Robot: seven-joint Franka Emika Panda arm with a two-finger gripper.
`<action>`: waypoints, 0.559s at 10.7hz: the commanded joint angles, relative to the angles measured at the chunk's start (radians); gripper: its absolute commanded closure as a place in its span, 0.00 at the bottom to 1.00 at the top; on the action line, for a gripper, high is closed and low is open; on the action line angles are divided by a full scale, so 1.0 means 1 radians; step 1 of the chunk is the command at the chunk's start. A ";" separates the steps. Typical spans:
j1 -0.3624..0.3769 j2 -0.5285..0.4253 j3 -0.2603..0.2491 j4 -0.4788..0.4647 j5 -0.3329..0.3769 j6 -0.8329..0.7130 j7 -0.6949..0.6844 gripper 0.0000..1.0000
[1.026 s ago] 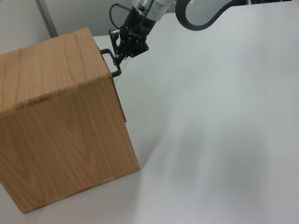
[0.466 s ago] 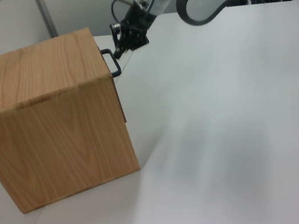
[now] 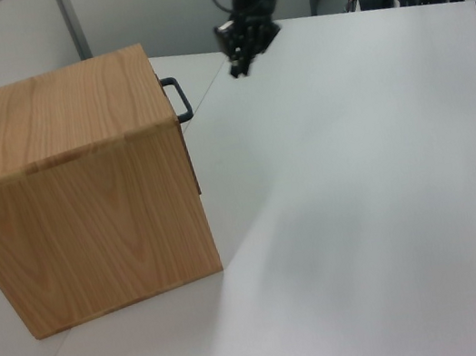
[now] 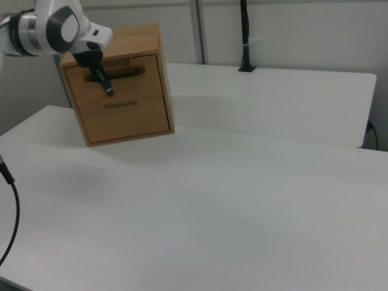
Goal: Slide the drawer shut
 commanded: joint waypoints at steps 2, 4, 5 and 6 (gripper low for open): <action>-0.057 -0.192 -0.001 -0.103 -0.010 -0.304 -0.129 0.00; -0.075 -0.287 -0.003 -0.190 -0.010 -0.385 -0.288 0.00; -0.080 -0.322 -0.006 -0.219 -0.006 -0.399 -0.352 0.00; -0.097 -0.350 -0.006 -0.250 -0.006 -0.399 -0.405 0.00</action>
